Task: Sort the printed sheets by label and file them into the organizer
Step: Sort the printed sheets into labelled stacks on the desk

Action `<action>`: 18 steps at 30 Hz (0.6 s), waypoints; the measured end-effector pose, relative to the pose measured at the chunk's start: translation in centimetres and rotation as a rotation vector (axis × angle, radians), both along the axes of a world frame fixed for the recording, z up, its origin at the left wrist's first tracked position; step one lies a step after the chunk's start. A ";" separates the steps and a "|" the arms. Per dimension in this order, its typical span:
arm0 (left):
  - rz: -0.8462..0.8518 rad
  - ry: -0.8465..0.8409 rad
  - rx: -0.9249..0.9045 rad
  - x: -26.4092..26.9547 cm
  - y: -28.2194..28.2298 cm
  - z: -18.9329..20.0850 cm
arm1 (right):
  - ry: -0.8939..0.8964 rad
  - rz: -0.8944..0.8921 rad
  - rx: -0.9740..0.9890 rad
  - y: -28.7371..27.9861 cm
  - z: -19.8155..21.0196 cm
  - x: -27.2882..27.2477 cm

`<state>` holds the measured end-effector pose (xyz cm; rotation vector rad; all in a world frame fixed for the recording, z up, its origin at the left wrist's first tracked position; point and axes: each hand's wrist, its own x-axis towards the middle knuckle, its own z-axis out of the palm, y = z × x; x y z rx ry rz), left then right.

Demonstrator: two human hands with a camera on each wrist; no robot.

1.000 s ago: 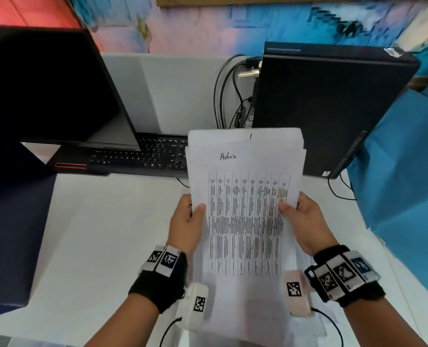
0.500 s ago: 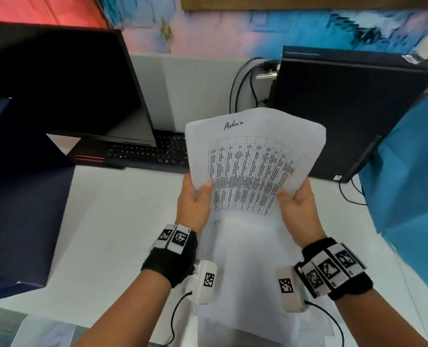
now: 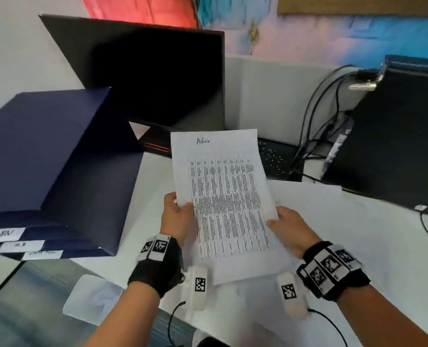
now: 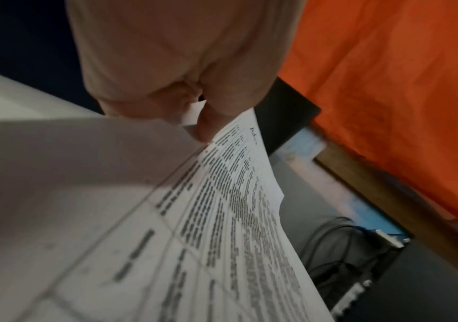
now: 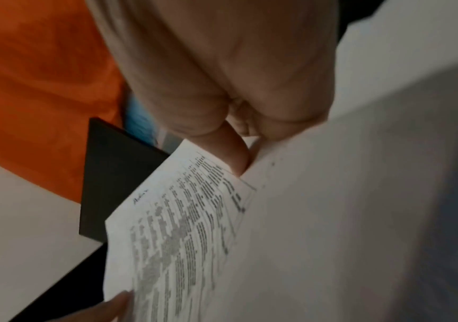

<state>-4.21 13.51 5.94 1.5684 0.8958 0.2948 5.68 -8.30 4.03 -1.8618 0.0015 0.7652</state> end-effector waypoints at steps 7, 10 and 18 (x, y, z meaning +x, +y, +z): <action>-0.064 0.215 0.025 -6.6 6.3 -4.8 | 0.108 0.034 -0.112 8.8 -4.4 -2.5; -0.192 0.323 0.003 -8.1 8.7 -5.7 | 0.087 -0.014 -0.089 12.0 -4.7 -1.9; -0.222 0.442 0.285 -5.6 13.3 -6.4 | 0.017 -0.002 -0.201 18.6 -6.0 0.8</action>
